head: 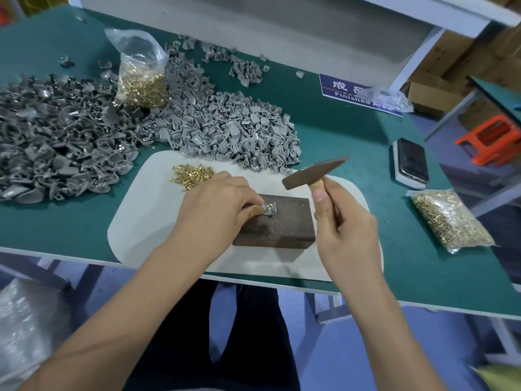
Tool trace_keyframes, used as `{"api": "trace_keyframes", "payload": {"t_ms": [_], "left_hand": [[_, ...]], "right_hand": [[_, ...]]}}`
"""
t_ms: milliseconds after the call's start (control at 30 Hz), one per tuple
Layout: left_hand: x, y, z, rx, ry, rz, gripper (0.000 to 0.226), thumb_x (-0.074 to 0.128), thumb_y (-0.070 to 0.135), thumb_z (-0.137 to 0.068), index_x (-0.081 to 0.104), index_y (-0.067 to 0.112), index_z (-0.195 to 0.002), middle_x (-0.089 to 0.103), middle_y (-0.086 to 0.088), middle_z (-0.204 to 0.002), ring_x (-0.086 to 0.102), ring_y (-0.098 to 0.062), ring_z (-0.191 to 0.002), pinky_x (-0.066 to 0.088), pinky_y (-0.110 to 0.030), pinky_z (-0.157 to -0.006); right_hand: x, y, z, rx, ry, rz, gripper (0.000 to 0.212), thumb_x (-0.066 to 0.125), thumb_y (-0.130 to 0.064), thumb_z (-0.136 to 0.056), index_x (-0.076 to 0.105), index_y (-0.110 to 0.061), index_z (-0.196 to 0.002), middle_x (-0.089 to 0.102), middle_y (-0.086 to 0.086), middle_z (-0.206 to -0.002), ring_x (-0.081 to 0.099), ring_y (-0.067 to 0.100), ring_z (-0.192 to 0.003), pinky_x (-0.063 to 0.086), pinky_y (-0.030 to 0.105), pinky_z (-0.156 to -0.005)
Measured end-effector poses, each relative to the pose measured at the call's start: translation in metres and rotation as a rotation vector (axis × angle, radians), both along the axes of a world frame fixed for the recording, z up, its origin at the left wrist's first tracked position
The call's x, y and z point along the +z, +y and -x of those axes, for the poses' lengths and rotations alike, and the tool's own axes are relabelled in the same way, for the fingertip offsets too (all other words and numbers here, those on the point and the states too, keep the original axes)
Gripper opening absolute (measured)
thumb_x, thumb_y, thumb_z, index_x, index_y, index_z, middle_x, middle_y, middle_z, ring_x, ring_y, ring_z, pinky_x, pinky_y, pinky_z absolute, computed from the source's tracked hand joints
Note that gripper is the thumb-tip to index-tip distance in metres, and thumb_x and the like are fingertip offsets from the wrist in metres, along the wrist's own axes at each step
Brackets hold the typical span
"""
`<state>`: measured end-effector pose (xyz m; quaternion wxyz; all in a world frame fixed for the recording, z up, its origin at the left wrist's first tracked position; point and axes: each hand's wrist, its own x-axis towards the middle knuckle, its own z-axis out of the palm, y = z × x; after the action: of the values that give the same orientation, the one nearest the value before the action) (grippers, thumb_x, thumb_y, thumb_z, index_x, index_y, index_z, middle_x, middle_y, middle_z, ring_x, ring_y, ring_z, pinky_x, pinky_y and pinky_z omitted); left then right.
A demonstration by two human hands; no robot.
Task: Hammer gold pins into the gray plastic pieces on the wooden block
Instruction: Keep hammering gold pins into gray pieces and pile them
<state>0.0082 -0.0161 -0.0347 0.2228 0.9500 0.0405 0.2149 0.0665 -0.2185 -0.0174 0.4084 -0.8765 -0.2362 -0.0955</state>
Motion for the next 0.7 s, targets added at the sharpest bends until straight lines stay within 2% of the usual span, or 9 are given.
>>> {"api": "trace_keyframes", "payload": {"t_ms": [133, 200, 267, 367, 433, 500, 567, 633, 700], "left_hand": [[0.0, 0.0, 0.002, -0.001, -0.022, -0.006, 0.01, 0.074, 0.04, -0.088, 0.079, 0.033, -0.092, 0.067, 0.014, -0.083, 0.056, -0.016, -0.087, 0.027, -0.026, -0.059], [0.0, 0.0, 0.001, -0.008, -0.024, -0.012, 0.01, 0.075, 0.04, -0.087, 0.08, 0.032, -0.091, 0.067, 0.013, -0.082, 0.056, -0.017, -0.086, 0.027, -0.026, -0.058], [0.001, 0.0, 0.001, -0.014, -0.022, -0.018, 0.009, 0.076, 0.039, -0.086, 0.08, 0.032, -0.09, 0.068, 0.013, -0.081, 0.057, -0.017, -0.086, 0.026, -0.024, -0.056], [0.001, 0.003, 0.001, -0.026, -0.018, -0.035, 0.008, 0.076, 0.038, -0.086, 0.08, 0.033, -0.091, 0.068, 0.014, -0.083, 0.056, -0.017, -0.087, 0.023, -0.022, -0.054], [0.0, 0.005, 0.001, -0.036, -0.016, -0.051, 0.009, 0.075, 0.039, -0.087, 0.08, 0.034, -0.092, 0.068, 0.015, -0.084, 0.056, -0.016, -0.088, 0.025, -0.024, -0.056], [-0.001, 0.005, 0.001, -0.034, -0.026, -0.056, 0.008, 0.075, 0.039, -0.086, 0.079, 0.034, -0.091, 0.068, 0.015, -0.083, 0.057, -0.016, -0.086, 0.023, -0.022, -0.054], [-0.001, 0.004, 0.001, -0.028, -0.03, -0.06, 0.008, 0.075, 0.04, -0.085, 0.079, 0.034, -0.089, 0.068, 0.015, -0.081, 0.058, -0.017, -0.085, 0.024, -0.022, -0.054], [-0.001, 0.005, 0.001, -0.029, -0.031, -0.072, 0.009, 0.075, 0.041, -0.085, 0.079, 0.035, -0.088, 0.068, 0.015, -0.081, 0.059, -0.017, -0.085, 0.026, -0.023, -0.055], [-0.002, 0.006, 0.002, -0.03, -0.03, -0.064, 0.008, 0.075, 0.041, -0.085, 0.079, 0.035, -0.087, 0.067, 0.015, -0.079, 0.059, -0.017, -0.083, 0.023, -0.021, -0.053]], "right_hand": [[-0.002, -0.003, -0.001, 0.04, 0.036, 0.23, 0.029, 0.043, -0.051, -0.105, 0.063, -0.041, -0.123, 0.061, -0.019, -0.072, 0.052, 0.011, -0.066, 0.042, 0.03, -0.059], [0.003, -0.007, -0.004, -0.043, -0.025, 0.171, 0.032, 0.041, -0.055, -0.104, 0.061, -0.044, -0.126, 0.064, -0.022, -0.078, 0.055, 0.009, -0.068, 0.044, 0.027, -0.06], [0.004, -0.005, -0.001, -0.043, -0.029, 0.067, 0.032, 0.043, -0.051, -0.105, 0.063, -0.04, -0.127, 0.065, -0.026, -0.083, 0.058, 0.005, -0.071, 0.044, 0.021, -0.062], [0.002, 0.003, 0.004, 0.045, 0.046, 0.231, 0.034, 0.04, -0.051, -0.105, 0.061, -0.039, -0.13, 0.074, -0.013, -0.102, 0.067, 0.019, -0.09, 0.055, 0.038, -0.077], [0.004, 0.001, 0.003, 0.022, -0.022, 0.312, 0.036, 0.036, -0.056, -0.103, 0.057, -0.043, -0.13, 0.075, -0.01, -0.099, 0.065, 0.022, -0.088, 0.055, 0.039, -0.071], [0.006, -0.001, 0.002, -0.028, -0.059, 0.233, 0.036, 0.036, -0.057, -0.103, 0.058, -0.044, -0.128, 0.072, -0.012, -0.095, 0.062, 0.016, -0.084, 0.052, 0.036, -0.068], [0.006, 0.0, 0.003, 0.004, -0.004, 0.207, 0.033, 0.038, -0.052, -0.105, 0.061, -0.041, -0.125, 0.071, -0.011, -0.089, 0.062, 0.019, -0.081, 0.05, 0.037, -0.068], [0.008, 0.0, 0.005, 0.042, 0.025, 0.34, 0.032, 0.035, -0.054, -0.104, 0.06, -0.04, -0.118, 0.066, -0.007, -0.077, 0.059, 0.026, -0.075, 0.048, 0.038, -0.064], [0.012, -0.003, 0.002, -0.005, -0.079, 0.408, 0.033, 0.032, -0.056, -0.103, 0.058, -0.041, -0.117, 0.065, -0.006, -0.077, 0.058, 0.029, -0.076, 0.048, 0.039, -0.062]]}}
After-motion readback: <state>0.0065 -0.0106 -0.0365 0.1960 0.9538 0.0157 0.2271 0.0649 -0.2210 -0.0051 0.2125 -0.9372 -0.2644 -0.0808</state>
